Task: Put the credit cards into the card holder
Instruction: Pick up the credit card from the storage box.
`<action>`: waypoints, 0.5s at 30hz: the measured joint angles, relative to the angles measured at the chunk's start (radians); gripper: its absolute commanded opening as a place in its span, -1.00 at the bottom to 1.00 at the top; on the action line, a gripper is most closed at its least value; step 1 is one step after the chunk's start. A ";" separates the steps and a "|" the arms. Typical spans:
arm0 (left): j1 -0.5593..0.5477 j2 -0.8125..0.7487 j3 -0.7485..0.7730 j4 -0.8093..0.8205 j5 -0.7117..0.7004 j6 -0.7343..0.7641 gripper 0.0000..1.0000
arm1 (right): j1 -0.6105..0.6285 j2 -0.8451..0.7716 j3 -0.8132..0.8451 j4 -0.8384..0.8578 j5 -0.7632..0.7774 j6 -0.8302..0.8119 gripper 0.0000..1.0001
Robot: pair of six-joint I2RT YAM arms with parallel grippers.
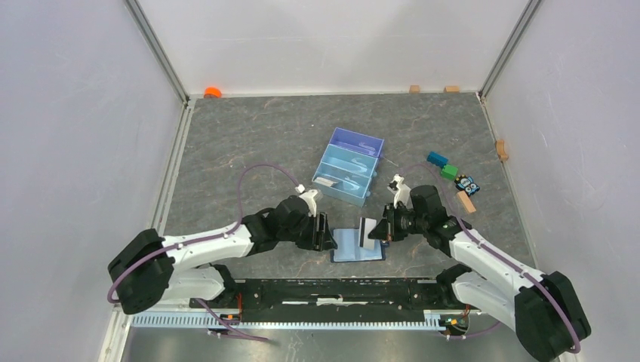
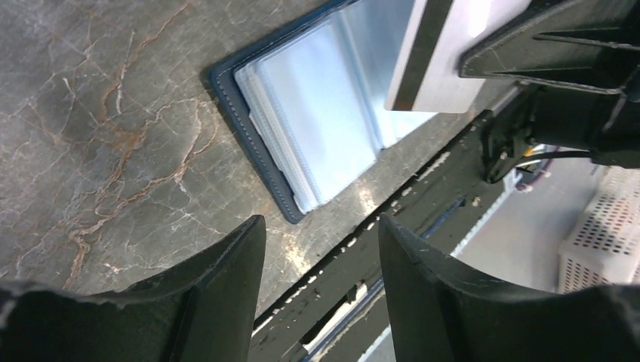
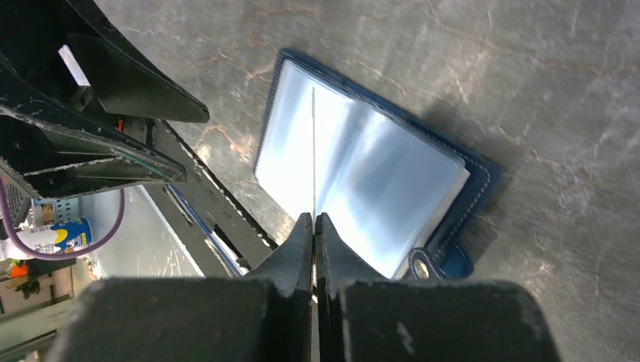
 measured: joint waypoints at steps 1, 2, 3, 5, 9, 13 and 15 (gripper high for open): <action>-0.008 0.015 0.000 0.001 -0.016 -0.007 0.29 | -0.006 0.004 -0.011 0.001 -0.001 0.000 -1.00; -0.014 0.032 0.000 0.003 -0.029 -0.011 0.29 | -0.009 0.008 -0.019 0.002 -0.004 0.001 -1.00; -0.020 0.050 -0.001 0.008 -0.042 -0.019 0.29 | -0.012 0.013 -0.031 0.010 -0.011 0.005 -1.00; -0.023 0.078 -0.002 0.016 -0.054 -0.029 0.29 | -0.013 0.024 -0.048 0.029 -0.024 0.012 -1.00; -0.024 0.126 -0.003 0.041 -0.072 -0.040 0.27 | -0.012 0.040 -0.077 0.071 -0.045 0.034 -1.00; -0.024 0.163 -0.003 0.063 -0.079 -0.040 0.23 | -0.012 0.053 -0.095 0.118 -0.063 0.054 -1.00; -0.024 0.180 -0.003 0.071 -0.081 -0.040 0.18 | -0.013 0.060 -0.100 0.140 -0.069 0.063 -1.00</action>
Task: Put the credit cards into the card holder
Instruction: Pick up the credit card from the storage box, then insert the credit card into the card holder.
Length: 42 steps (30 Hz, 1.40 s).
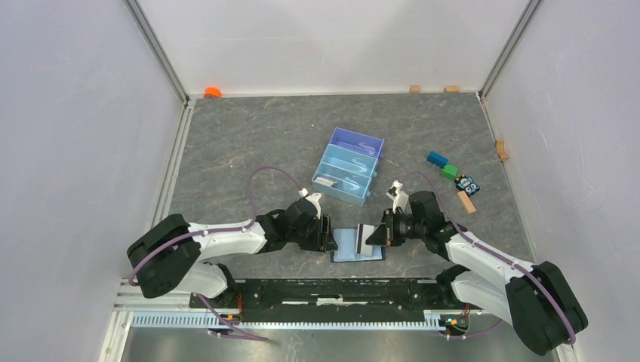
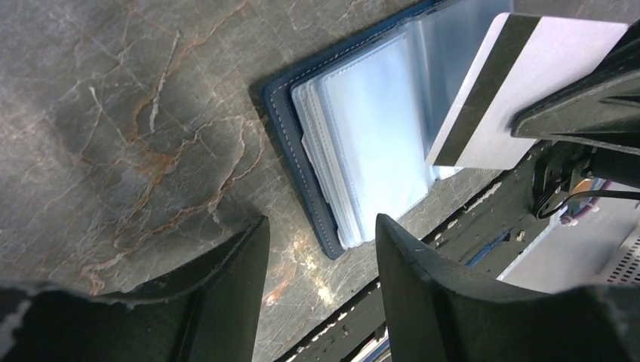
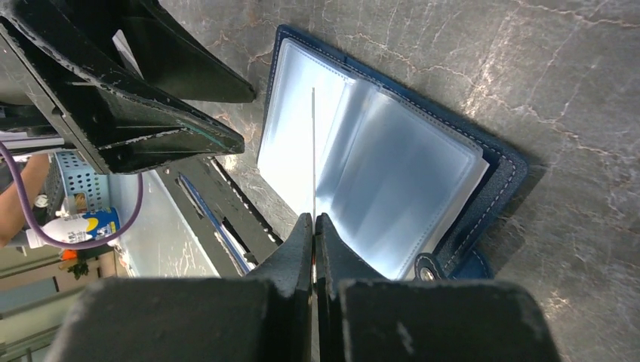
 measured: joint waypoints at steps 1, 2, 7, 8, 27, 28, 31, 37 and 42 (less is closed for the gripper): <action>0.000 0.008 0.000 0.009 0.000 0.000 0.16 | 0.000 0.003 -0.003 0.013 -0.003 0.005 -1.00; 0.000 0.011 0.002 0.014 -0.002 0.000 0.15 | 0.000 0.006 -0.008 0.022 -0.005 0.009 -1.00; 0.000 0.035 0.008 0.037 -0.004 0.000 0.05 | 0.000 0.025 -0.026 0.058 -0.015 0.026 -1.00; 0.000 0.038 0.009 0.039 -0.005 0.000 0.02 | 0.000 0.028 -0.028 0.059 -0.015 0.028 -1.00; 0.000 0.059 0.010 0.055 -0.004 0.000 -0.20 | -0.003 0.184 -0.052 0.108 -0.062 0.043 -1.00; 0.000 0.060 0.010 0.055 -0.004 0.000 -0.22 | -0.003 0.192 -0.052 0.115 -0.065 0.047 -1.00; 0.000 0.062 0.010 0.055 -0.005 0.001 -0.24 | -0.003 0.214 -0.052 0.137 -0.074 0.063 -1.00; 0.000 0.066 0.010 0.053 -0.010 0.002 -0.33 | -0.006 0.244 -0.045 0.150 -0.080 0.078 -1.00; 0.000 0.069 0.019 0.033 -0.019 0.003 -0.36 | -0.017 0.258 -0.025 0.128 -0.081 0.074 -1.00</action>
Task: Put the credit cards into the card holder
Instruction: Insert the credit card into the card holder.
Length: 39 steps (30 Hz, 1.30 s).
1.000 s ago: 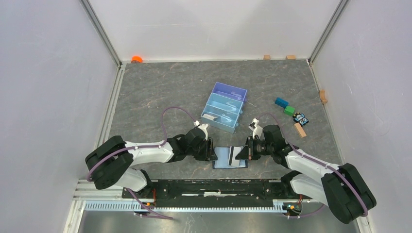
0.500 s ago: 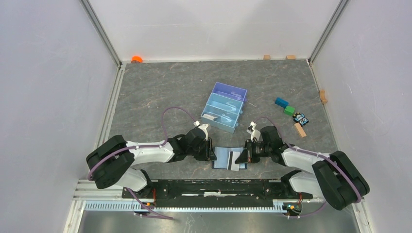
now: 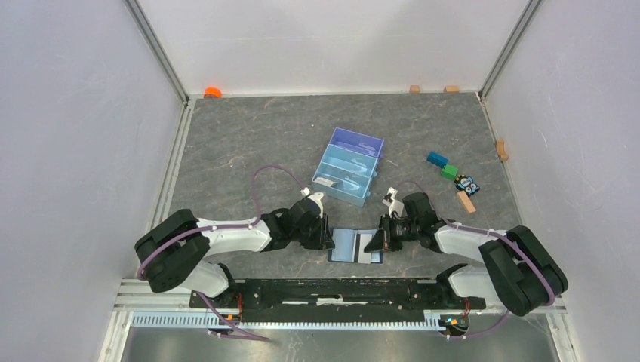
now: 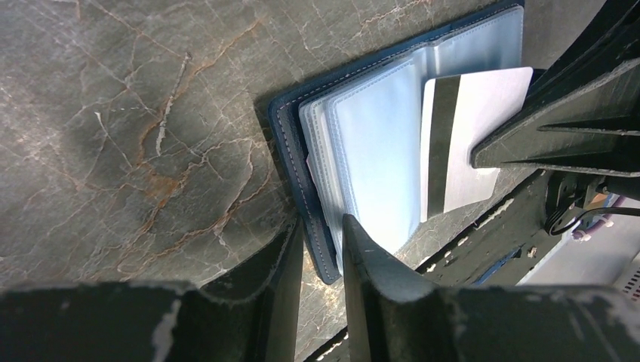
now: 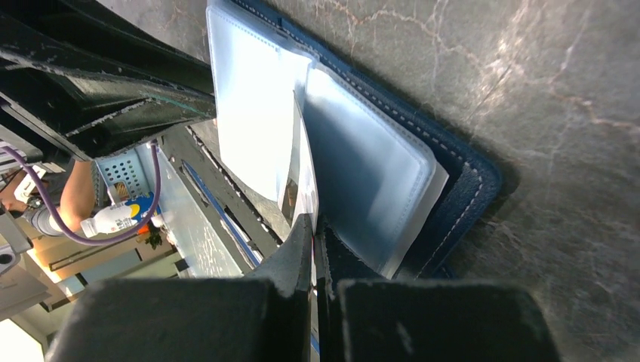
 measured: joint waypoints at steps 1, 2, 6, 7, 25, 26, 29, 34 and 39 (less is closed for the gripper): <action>0.000 0.000 0.000 -0.001 -0.001 0.000 -0.37 | -0.003 0.002 0.005 -0.005 0.001 -0.002 -1.00; 0.000 0.000 0.001 -0.002 -0.002 0.000 -0.38 | -0.006 0.005 0.011 -0.008 0.002 -0.005 -1.00; 0.000 0.002 0.005 -0.010 -0.007 0.005 -0.39 | -0.010 0.014 0.020 -0.010 0.004 -0.006 -1.00; 0.000 0.002 0.006 -0.010 -0.008 0.005 -0.39 | -0.010 0.016 0.020 -0.010 0.004 -0.006 -1.00; 0.000 0.002 0.007 -0.013 -0.017 0.007 -0.40 | -0.010 0.050 0.019 0.047 0.003 0.020 -1.00; 0.000 0.002 0.007 -0.014 -0.017 0.007 -0.40 | -0.010 0.054 0.019 0.051 0.003 0.022 -1.00; 0.000 0.002 0.009 -0.016 -0.019 0.007 -0.41 | -0.008 0.063 0.019 0.060 0.002 0.029 -1.00; 0.000 0.002 0.011 -0.023 -0.022 0.008 -0.44 | -0.006 0.073 0.015 0.086 0.000 0.048 -1.00; 0.001 0.002 0.011 -0.024 -0.023 0.008 -0.45 | -0.005 0.081 0.008 0.112 0.000 0.064 -1.00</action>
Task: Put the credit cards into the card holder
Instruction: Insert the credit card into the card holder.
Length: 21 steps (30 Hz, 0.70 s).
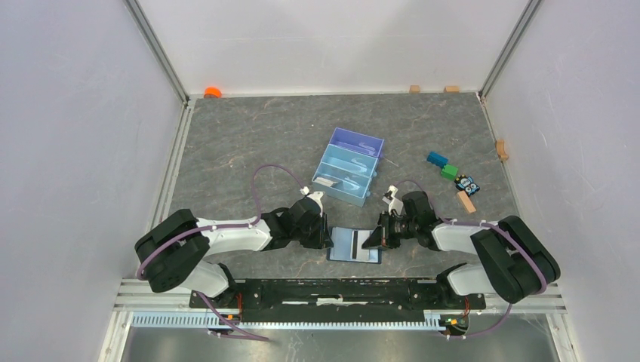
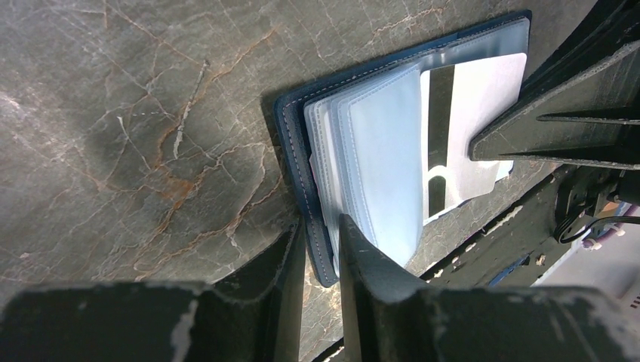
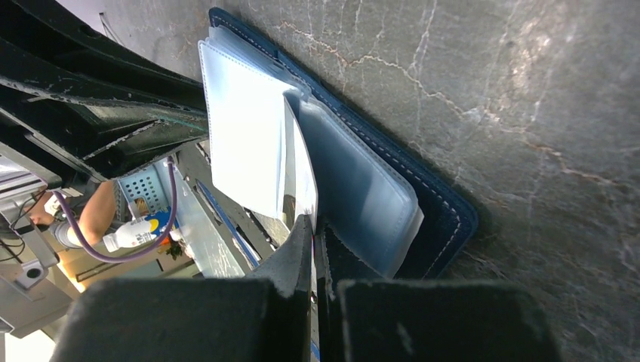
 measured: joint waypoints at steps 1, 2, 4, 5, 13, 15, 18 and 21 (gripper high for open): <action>0.000 0.000 0.000 0.000 0.000 0.000 -0.45 | 0.000 0.003 -0.001 0.005 -0.001 0.004 -1.00; 0.000 0.000 0.000 -0.001 -0.001 0.000 -0.45 | 0.000 0.008 -0.003 0.012 -0.002 0.009 -1.00; 0.000 0.000 0.001 -0.004 -0.002 0.001 -0.45 | 0.000 0.016 -0.004 0.023 -0.007 0.013 -1.00; 0.000 -0.001 0.001 -0.005 -0.003 0.002 -0.46 | 0.000 0.019 -0.004 0.027 -0.009 0.015 -1.00; 0.002 -0.002 0.002 -0.009 -0.005 0.010 -0.46 | 0.002 0.033 -0.004 0.047 -0.016 0.021 -1.00; 0.002 -0.003 0.002 -0.010 -0.006 0.010 -0.47 | 0.002 0.035 -0.005 0.052 -0.016 0.026 -1.00; 0.002 -0.003 0.002 -0.011 -0.006 0.010 -0.47 | 0.003 0.037 -0.010 0.067 -0.015 0.039 -1.00; 0.002 -0.005 0.002 -0.014 -0.008 0.010 -0.47 | 0.006 0.042 -0.011 0.077 -0.015 0.048 -1.00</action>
